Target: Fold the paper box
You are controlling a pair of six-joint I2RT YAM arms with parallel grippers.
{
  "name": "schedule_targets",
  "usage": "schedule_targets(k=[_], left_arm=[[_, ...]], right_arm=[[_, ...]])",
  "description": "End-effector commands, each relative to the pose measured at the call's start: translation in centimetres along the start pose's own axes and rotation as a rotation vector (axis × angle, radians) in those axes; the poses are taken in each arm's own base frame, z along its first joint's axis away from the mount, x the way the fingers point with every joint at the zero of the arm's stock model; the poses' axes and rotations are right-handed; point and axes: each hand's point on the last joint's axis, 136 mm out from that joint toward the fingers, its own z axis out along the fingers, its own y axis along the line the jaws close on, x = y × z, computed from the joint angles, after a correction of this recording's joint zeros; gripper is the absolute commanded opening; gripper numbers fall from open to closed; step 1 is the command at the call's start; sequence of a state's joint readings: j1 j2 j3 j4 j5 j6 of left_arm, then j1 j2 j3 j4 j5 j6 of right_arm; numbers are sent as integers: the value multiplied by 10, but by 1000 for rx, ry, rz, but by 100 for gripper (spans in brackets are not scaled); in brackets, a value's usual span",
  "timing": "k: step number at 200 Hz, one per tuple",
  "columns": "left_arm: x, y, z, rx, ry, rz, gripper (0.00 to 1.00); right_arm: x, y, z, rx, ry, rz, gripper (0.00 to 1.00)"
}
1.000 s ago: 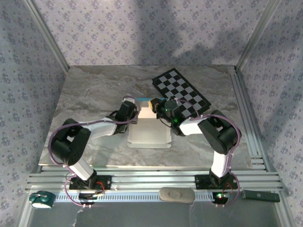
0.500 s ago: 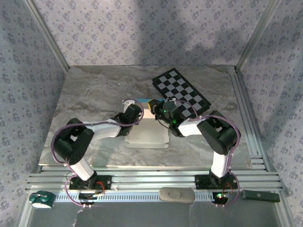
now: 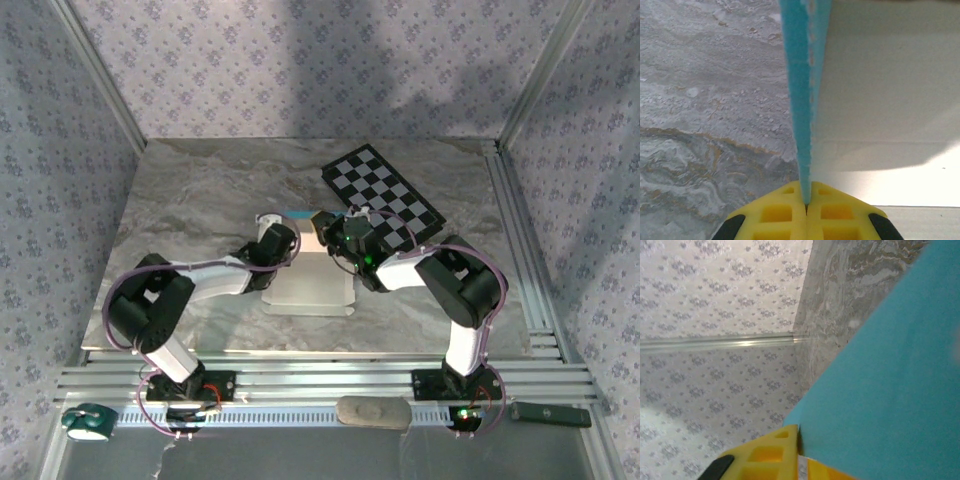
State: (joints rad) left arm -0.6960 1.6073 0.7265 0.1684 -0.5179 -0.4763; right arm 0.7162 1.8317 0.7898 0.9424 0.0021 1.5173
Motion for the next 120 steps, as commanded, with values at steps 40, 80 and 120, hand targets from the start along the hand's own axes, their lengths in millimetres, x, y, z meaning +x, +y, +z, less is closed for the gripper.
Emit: schedule_targets(k=[40, 80, 120], left_arm=[[-29, 32, -24, -46, -173, 42, 0], [-42, 45, -33, -71, -255, 5, 0], [-40, 43, -35, -25, -320, 2, 0]], right_arm=[[1, 70, -70, 43, 73, -333, 54], [-37, 61, -126, 176, 24, -275, 53], [-54, 53, -114, 204, 27, -205, 50]])
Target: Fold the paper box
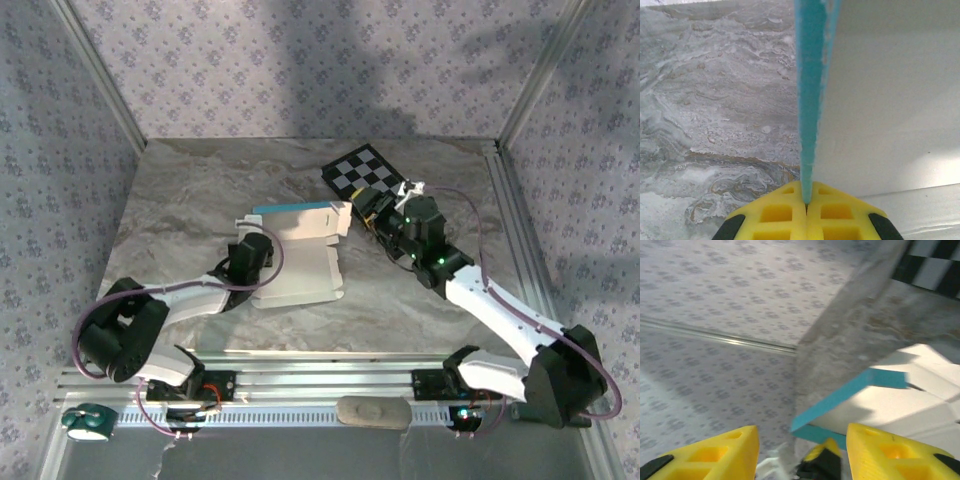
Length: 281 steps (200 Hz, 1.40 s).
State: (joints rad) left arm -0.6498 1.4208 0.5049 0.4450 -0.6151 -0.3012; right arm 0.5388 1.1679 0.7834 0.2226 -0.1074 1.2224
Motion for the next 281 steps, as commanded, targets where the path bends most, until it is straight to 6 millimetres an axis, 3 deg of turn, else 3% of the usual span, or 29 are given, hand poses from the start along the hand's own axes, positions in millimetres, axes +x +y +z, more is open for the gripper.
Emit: schedule_targets(k=[1, 29, 56, 137, 178, 223, 281], left_arm=[[-17, -2, -4, 25, -96, -21, 0], [-13, -6, -5, 57, -102, 7, 0], [-16, -6, -6, 61, -106, 9, 0], [-16, -14, -5, 94, -107, 23, 0], [-16, -19, -5, 113, -106, 38, 0], [-18, -21, -5, 119, -103, 42, 0], [-18, -22, -6, 120, -98, 35, 0]], right_arm=[[15, -37, 14, 121, 97, 42, 50], [6, -31, 39, 138, 134, 34, 52], [17, -40, 60, 179, 202, 68, 53], [24, -54, 86, 244, 248, 56, 52], [29, -47, 98, 225, 282, 47, 49], [40, -52, 97, 231, 300, 58, 39], [37, -56, 92, 230, 264, 81, 11]])
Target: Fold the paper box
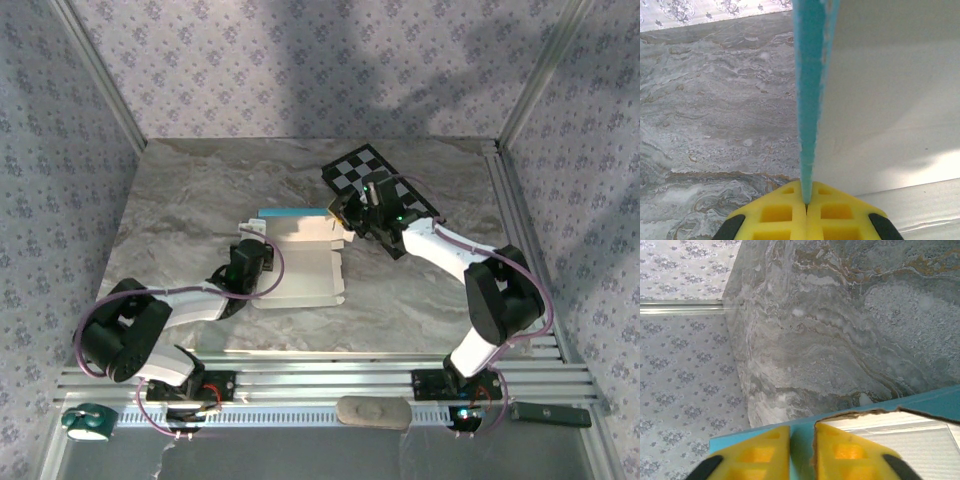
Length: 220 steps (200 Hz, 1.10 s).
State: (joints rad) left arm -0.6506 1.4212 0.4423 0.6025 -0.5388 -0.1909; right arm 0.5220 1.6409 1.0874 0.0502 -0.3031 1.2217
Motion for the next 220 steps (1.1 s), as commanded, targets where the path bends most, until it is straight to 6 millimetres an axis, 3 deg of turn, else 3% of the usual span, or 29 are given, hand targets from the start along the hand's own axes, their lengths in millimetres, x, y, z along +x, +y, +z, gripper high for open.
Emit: schedule_targets(k=[1, 18, 42, 63, 74, 106, 124, 135, 149, 165, 201, 220], left_arm=[[-17, -9, -1, 25, -42, -24, 0], [-16, -9, -1, 25, -37, -32, 0], [-17, -7, -3, 20, -38, -50, 0], [-18, -5, -3, 28, -37, -62, 0], [-22, -2, -4, 44, -30, -92, 0], [-41, 24, -10, 32, -13, -220, 0], [-53, 37, -12, 45, -9, -300, 0], [-62, 43, -14, 74, -17, -361, 0], [-73, 48, -16, 114, -28, -431, 0], [-83, 48, -18, 168, -36, -482, 0], [-91, 38, -15, 290, -5, -564, 0], [-88, 34, -12, 317, 15, -593, 0]], right_arm=[[0, 5, -6, -23, -17, 5, 10], [-1, 5, -4, -32, -23, 23, 0], [-1, 9, -5, -57, -27, 28, 0], [1, 9, -16, -68, -36, -11, 40], [1, 7, -32, -73, -65, -44, 51], [6, -3, -98, -166, -191, -133, 64], [11, -12, -132, -156, -242, -200, 66], [11, -27, -141, -127, -245, -200, 58], [6, -45, -139, -130, -220, -160, 50], [-3, -52, -125, -166, -173, -125, 40], [-27, -26, -96, -259, -99, -119, 38], [-34, -5, -85, -320, -78, -101, 44]])
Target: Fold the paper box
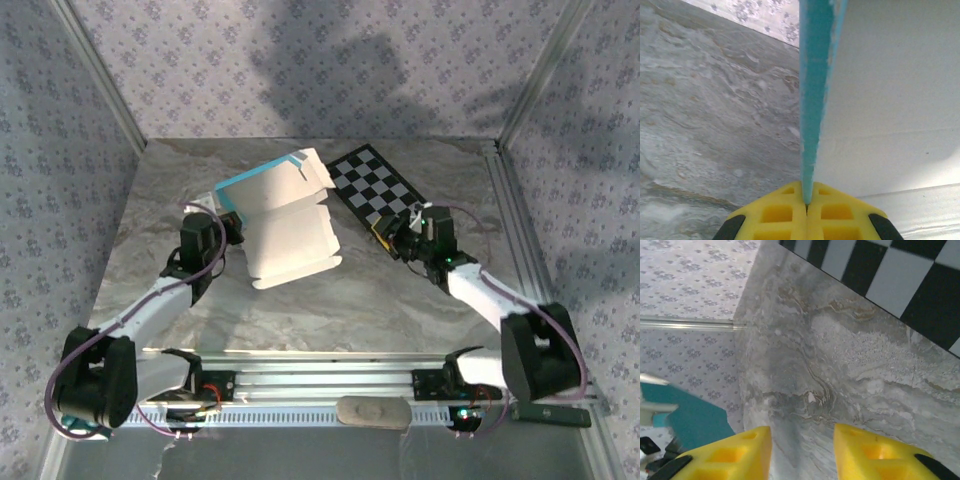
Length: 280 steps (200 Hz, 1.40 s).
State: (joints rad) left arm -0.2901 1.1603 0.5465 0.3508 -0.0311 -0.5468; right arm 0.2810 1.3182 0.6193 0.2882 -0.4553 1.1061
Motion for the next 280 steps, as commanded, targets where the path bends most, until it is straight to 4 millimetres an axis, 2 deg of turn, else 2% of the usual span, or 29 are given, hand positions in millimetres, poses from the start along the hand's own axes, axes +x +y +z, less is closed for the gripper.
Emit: schedule_targets(k=[1, 31, 67, 92, 142, 196, 280], left_arm=[[-4, -25, 3, 120, 41, -76, 0], [2, -25, 10, 134, 70, -116, 0], [3, -26, 13, 141, 80, -138, 0], [5, -25, 17, 132, 96, -164, 0], [13, -23, 25, 134, 128, -193, 0], [10, -25, 23, 137, 122, -194, 0], [11, -27, 22, 147, 128, -189, 0]], right_arm=[[-14, 72, 5, -226, 24, -53, 45], [-10, 89, 26, -283, 61, -16, 49], [-5, 105, 37, -325, 89, -2, 49], [5, 112, 39, -332, 98, -12, 48], [9, 126, 44, -349, 106, -24, 49], [10, 126, 54, -342, 112, -15, 45], [13, 134, 62, -351, 128, -27, 45]])
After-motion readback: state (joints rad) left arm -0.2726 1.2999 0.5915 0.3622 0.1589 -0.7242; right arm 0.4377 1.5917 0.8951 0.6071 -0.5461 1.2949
